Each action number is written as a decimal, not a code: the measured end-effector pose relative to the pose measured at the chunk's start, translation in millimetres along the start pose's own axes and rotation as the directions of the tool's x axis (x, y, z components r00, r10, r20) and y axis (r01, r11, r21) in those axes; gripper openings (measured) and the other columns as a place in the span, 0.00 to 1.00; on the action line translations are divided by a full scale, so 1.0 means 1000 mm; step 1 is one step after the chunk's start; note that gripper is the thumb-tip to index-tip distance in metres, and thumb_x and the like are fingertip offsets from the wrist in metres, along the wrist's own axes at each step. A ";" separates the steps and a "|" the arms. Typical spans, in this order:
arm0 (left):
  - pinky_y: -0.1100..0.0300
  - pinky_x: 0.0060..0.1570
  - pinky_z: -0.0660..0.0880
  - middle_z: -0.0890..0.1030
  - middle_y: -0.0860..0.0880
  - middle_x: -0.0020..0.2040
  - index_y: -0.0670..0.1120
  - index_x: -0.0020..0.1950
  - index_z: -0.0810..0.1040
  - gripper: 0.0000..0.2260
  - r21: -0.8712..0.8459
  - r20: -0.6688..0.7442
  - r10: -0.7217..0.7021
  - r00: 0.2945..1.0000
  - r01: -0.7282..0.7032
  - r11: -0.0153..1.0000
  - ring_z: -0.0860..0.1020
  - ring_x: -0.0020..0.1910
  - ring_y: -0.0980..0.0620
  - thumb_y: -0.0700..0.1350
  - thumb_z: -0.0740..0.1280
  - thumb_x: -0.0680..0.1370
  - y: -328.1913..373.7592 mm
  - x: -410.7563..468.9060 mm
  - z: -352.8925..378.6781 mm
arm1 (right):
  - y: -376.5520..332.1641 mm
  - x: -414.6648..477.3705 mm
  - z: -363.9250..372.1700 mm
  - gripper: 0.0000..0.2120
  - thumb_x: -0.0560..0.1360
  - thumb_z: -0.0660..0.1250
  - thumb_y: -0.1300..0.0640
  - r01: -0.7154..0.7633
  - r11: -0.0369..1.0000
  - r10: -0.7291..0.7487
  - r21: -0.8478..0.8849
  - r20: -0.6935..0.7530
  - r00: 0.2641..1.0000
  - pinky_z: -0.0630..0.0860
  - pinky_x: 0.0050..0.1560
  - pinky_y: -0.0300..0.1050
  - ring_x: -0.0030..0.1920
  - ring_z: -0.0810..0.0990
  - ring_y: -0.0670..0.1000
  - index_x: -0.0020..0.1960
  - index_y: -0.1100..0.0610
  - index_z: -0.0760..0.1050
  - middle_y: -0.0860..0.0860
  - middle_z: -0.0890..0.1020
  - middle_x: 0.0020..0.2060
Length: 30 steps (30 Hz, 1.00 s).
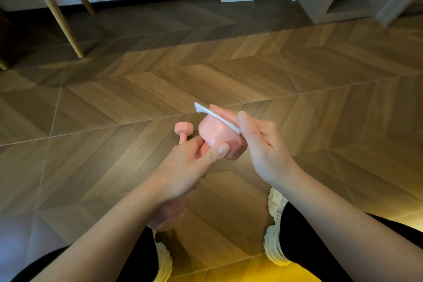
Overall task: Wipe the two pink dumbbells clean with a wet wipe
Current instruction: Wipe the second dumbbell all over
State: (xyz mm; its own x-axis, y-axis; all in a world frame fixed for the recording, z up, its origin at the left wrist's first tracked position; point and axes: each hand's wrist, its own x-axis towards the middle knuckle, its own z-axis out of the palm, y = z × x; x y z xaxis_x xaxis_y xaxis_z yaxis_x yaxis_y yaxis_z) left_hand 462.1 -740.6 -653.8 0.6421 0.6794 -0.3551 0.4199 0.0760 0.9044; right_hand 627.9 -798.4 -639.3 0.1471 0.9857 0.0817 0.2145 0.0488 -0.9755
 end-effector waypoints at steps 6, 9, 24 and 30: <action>0.60 0.26 0.66 0.73 0.52 0.29 0.47 0.48 0.76 0.35 -0.071 -0.066 -0.076 0.995 0.072 0.995 0.68 0.25 0.52 0.77 0.61 0.64 -0.001 -0.001 0.001 | 0.001 0.000 0.002 0.20 0.82 0.50 0.49 -0.001 1.000 0.001 -0.004 0.015 1.000 0.67 0.68 0.51 0.58 0.79 0.41 0.66 0.52 0.76 0.39 0.82 0.54; 0.60 0.25 0.66 0.73 0.54 0.28 0.48 0.47 0.76 0.34 -0.110 -0.096 -0.100 0.990 0.089 0.990 0.68 0.24 0.53 0.78 0.61 0.63 -0.002 -0.001 0.004 | 0.001 0.000 0.001 0.20 0.82 0.50 0.49 0.010 1.000 -0.010 -0.001 -0.002 1.000 0.67 0.69 0.52 0.58 0.79 0.40 0.65 0.51 0.76 0.39 0.82 0.54; 0.60 0.25 0.64 0.72 0.52 0.31 0.48 0.51 0.77 0.40 -0.255 -0.162 -0.116 0.980 0.071 0.964 0.67 0.28 0.53 0.81 0.62 0.60 -0.003 0.002 0.007 | 0.001 0.000 -0.003 0.20 0.84 0.52 0.54 0.045 0.997 -0.046 -0.055 -0.009 0.999 0.67 0.72 0.56 0.68 0.75 0.47 0.67 0.60 0.76 0.52 0.80 0.64; 0.60 0.25 0.64 0.72 0.51 0.31 0.51 0.50 0.79 0.37 -0.248 -0.145 -0.090 0.985 0.052 0.967 0.67 0.27 0.53 0.81 0.63 0.60 -0.003 0.001 0.011 | 0.002 -0.001 -0.007 0.19 0.84 0.53 0.54 0.086 0.996 -0.088 -0.029 -0.096 0.991 0.68 0.70 0.59 0.64 0.79 0.47 0.62 0.59 0.80 0.51 0.83 0.60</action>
State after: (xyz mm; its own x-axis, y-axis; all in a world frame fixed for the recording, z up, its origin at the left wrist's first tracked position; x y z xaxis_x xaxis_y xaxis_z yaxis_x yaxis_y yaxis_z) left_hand 468.5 -747.6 -659.8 0.5019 0.7685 -0.3968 0.2805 0.2893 0.9152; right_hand 634.6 -800.3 -639.9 0.2200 0.9575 0.1868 0.2541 0.1286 -0.9586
